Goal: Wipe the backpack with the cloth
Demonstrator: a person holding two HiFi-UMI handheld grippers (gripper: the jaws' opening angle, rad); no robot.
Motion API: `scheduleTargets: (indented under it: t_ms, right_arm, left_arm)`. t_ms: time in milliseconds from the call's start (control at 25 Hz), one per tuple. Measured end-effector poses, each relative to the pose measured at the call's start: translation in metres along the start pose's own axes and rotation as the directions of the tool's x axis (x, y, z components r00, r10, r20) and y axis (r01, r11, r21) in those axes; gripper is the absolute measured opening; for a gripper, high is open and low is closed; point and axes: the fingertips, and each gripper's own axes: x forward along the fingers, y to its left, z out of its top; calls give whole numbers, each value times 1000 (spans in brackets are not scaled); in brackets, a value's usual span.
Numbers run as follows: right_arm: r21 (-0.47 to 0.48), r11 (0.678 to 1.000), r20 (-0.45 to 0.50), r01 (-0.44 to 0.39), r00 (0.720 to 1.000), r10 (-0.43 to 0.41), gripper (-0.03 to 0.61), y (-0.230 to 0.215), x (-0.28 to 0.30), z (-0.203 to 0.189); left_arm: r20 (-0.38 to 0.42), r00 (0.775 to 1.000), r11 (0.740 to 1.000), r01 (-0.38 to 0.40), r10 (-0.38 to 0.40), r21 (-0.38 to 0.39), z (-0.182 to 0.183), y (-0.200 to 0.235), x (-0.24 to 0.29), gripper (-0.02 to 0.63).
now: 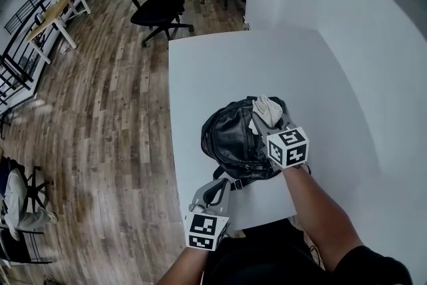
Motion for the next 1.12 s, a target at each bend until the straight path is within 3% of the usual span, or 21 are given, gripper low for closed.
scheduleTargets:
  t_ms: [1120]
  right_arm:
    - [8,988,83,156,984,-156,100,-63,-71,30]
  left_arm:
    - [12,999,998,50,-50,31,11,-16,3,6]
